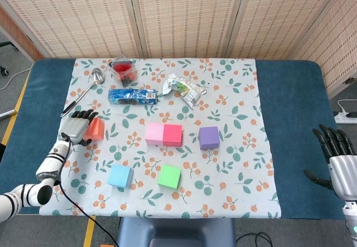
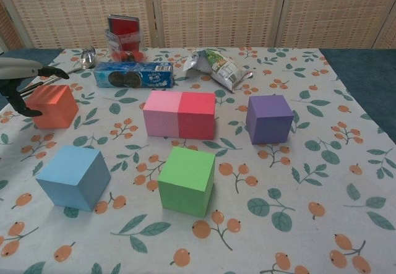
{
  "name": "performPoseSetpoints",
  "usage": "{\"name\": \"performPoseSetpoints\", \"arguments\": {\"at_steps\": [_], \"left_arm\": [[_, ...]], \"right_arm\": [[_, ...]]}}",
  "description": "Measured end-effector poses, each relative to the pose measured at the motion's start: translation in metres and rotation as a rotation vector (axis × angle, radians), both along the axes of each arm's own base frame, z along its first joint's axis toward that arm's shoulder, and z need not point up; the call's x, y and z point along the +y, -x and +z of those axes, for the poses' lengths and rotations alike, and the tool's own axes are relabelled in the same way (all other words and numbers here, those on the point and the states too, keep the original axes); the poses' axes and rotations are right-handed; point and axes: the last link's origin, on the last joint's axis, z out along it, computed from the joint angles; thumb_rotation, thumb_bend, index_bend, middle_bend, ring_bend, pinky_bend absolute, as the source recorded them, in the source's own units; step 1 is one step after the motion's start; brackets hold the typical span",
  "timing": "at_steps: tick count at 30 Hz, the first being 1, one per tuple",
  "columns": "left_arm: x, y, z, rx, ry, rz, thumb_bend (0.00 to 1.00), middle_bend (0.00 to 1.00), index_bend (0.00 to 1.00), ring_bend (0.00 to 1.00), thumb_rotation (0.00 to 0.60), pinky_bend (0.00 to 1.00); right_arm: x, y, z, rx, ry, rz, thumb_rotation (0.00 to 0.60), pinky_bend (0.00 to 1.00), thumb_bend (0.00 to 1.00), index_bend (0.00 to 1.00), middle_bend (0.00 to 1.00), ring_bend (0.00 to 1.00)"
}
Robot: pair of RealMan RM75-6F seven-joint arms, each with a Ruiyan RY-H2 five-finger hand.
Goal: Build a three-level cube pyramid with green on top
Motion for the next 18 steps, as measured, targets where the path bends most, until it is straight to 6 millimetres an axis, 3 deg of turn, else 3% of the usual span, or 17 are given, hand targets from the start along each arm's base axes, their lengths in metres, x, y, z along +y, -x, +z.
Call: {"name": "performPoseSetpoints", "arguments": {"at_steps": [7, 11, 18], "left_arm": [[0.008, 0.01, -0.001, -0.01, 0.007, 0.037, 0.33, 0.04, 0.0, 0.05, 0.6, 0.09], [0.013, 0.015, -0.002, -0.023, -0.011, 0.053, 0.32, 0.12, 0.04, 0.13, 0.6, 0.11], [0.018, 0.018, -0.004, -0.067, -0.04, 0.063, 0.32, 0.36, 0.23, 0.33, 0.6, 0.21]], "right_arm": [[0.001, -0.001, -0.002, 0.0, -0.004, -0.001, 0.6, 0.0, 0.0, 0.0, 0.0, 0.0], [0.002, -0.001, -0.004, -0.005, -0.007, -0.003, 0.6, 0.0, 0.0, 0.0, 0.0, 0.0], [0.002, -0.001, -0.008, -0.013, -0.014, -0.004, 0.6, 0.0, 0.0, 0.0, 0.0, 0.0]]}}
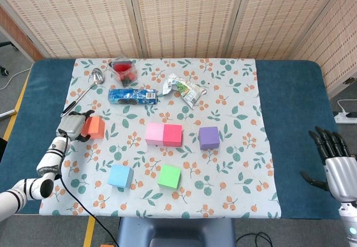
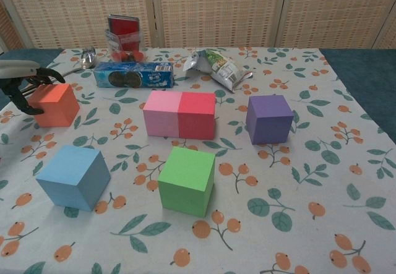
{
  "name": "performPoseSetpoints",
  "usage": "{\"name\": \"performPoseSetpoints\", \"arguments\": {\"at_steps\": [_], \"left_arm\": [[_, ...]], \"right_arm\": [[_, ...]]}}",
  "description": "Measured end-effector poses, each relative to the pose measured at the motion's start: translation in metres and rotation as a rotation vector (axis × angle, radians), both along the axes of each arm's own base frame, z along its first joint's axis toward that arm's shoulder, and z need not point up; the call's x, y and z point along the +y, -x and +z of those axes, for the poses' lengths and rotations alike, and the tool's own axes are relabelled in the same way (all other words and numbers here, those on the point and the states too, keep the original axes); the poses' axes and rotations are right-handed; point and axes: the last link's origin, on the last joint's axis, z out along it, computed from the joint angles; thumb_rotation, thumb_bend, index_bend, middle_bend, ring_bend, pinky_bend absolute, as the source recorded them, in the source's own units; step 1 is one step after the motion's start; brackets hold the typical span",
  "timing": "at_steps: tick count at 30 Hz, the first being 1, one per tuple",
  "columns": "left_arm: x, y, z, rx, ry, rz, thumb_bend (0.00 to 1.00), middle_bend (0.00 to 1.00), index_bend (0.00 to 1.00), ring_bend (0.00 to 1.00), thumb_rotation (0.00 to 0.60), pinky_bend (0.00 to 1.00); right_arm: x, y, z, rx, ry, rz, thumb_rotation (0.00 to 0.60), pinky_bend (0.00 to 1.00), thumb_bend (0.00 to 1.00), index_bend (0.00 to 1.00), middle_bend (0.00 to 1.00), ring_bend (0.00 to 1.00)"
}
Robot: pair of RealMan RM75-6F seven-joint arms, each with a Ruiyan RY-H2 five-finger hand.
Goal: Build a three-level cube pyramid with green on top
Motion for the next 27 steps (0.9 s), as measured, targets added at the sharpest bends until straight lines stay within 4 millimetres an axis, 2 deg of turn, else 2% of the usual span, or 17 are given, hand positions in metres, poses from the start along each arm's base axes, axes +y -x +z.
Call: {"name": "performPoseSetpoints", "arguments": {"at_steps": [3, 9, 15, 22, 27], "left_arm": [[0.001, -0.002, 0.001, -0.014, -0.006, -0.007, 0.32, 0.4, 0.28, 0.38, 0.6, 0.24], [-0.001, -0.015, 0.004, -0.047, -0.001, -0.04, 0.32, 0.43, 0.3, 0.38, 0.6, 0.24], [-0.009, -0.048, -0.004, -0.09, 0.043, -0.126, 0.31, 0.43, 0.29, 0.38, 0.6, 0.23], [-0.011, -0.09, -0.024, -0.075, 0.098, -0.241, 0.31, 0.41, 0.27, 0.38, 0.6, 0.22], [-0.011, -0.11, -0.038, -0.059, 0.116, -0.273, 0.32, 0.41, 0.26, 0.38, 0.6, 0.21]], "right_arm": [[0.0, -0.001, -0.001, -0.002, 0.001, 0.004, 0.6, 0.0, 0.0, 0.0, 0.0, 0.0], [0.0, -0.001, -0.001, -0.002, 0.003, 0.008, 0.6, 0.0, 0.0, 0.0, 0.0, 0.0], [0.002, 0.0, -0.002, -0.009, 0.002, 0.01, 0.6, 0.0, 0.0, 0.0, 0.0, 0.0], [0.005, 0.003, 0.001, -0.01, 0.009, 0.003, 0.6, 0.0, 0.0, 0.0, 0.0, 0.0], [0.008, 0.006, 0.004, -0.01, 0.017, -0.008, 0.6, 0.0, 0.0, 0.0, 0.0, 0.0]]}}
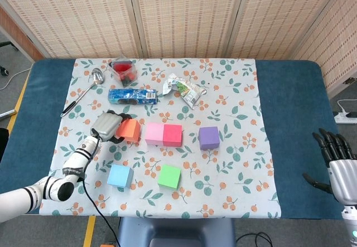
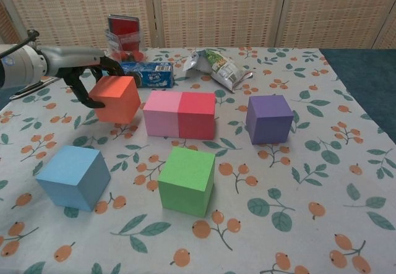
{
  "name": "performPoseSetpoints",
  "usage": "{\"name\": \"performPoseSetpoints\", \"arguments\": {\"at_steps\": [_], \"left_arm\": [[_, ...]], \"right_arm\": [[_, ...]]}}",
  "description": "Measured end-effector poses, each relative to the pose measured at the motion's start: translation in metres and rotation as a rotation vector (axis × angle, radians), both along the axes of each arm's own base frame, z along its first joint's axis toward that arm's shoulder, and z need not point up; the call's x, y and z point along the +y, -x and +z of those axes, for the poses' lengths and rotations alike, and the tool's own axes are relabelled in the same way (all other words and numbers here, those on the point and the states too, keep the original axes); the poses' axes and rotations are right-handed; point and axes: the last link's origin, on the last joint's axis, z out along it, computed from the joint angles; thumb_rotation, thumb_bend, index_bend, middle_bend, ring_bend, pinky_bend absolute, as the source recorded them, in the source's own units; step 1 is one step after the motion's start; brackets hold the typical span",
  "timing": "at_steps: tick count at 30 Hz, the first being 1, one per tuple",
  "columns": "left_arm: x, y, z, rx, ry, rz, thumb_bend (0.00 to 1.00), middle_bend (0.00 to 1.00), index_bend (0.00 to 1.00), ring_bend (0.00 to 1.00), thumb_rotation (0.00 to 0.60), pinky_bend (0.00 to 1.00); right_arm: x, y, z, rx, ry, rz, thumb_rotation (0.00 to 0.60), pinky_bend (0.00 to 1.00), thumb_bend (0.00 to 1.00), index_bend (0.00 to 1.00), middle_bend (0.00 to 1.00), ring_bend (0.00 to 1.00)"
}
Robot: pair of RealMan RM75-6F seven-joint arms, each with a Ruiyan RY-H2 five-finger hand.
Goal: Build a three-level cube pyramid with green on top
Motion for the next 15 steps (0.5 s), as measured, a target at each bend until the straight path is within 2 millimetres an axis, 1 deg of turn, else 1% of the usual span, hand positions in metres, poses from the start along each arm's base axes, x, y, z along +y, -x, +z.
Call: {"name": "performPoseSetpoints", "arguments": {"at_steps": [5, 15], "left_arm": [[-0.001, -0.013, -0.012, 0.016, 0.009, 0.0, 0.32, 0.4, 0.25, 0.37, 0.6, 0.2], [0.0, -0.022, -0.023, 0.039, -0.001, 0.049, 0.32, 0.39, 0.23, 0.37, 0.6, 0.19]], "right_arm": [[0.001, 0.004, 0.001, -0.004, 0.001, -0.009, 0.6, 0.0, 0.0, 0.0, 0.0, 0.0], [0.0, 0.01, 0.003, -0.009, 0.001, -0.022, 0.6, 0.0, 0.0, 0.0, 0.0, 0.0]]}}
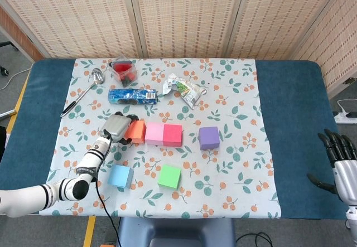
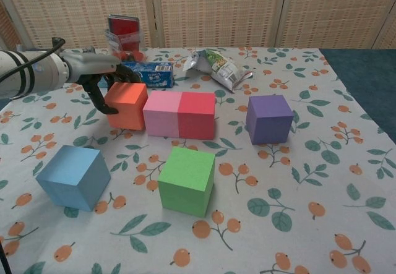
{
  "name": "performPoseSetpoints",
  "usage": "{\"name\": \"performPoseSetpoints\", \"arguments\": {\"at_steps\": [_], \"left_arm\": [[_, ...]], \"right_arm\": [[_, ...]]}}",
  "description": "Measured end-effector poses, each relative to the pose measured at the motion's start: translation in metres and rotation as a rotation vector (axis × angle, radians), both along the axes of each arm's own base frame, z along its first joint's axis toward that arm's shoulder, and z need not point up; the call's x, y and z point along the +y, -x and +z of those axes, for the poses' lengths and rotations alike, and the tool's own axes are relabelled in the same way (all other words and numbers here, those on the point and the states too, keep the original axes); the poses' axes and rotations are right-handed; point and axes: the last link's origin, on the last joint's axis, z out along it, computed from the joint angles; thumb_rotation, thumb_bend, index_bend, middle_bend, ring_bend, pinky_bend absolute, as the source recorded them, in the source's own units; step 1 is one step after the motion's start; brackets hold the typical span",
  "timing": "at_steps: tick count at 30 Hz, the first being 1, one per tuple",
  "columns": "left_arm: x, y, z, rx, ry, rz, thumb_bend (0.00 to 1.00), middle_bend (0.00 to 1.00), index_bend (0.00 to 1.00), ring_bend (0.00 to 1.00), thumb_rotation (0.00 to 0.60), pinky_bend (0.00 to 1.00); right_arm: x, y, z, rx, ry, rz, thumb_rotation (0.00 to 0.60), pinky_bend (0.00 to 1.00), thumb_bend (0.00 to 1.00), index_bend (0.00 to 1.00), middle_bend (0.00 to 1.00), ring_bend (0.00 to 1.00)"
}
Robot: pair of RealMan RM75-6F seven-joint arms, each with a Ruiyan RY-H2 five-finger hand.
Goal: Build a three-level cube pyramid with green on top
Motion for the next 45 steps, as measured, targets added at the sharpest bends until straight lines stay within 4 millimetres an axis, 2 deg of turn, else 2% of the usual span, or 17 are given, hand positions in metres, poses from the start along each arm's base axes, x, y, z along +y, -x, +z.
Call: {"name": "performPoseSetpoints", "arguments": {"at_steps": [11, 45], "left_arm": [[0.0, -0.006, -0.01, 0.008, -0.002, 0.022, 0.32, 0.39, 0.23, 0.37, 0.6, 0.18], [0.001, -0.01, -0.022, 0.021, -0.002, 0.039, 0.32, 0.38, 0.21, 0.37, 0.6, 0.16]], "right_arm": [[-0.002, 0.005, 0.001, -0.004, 0.002, -0.009, 0.6, 0.0, 0.0, 0.0, 0.0, 0.0], [-0.001, 0.014, 0.003, -0.01, 0.005, -0.032, 0.6, 0.0, 0.0, 0.0, 0.0, 0.0]]}}
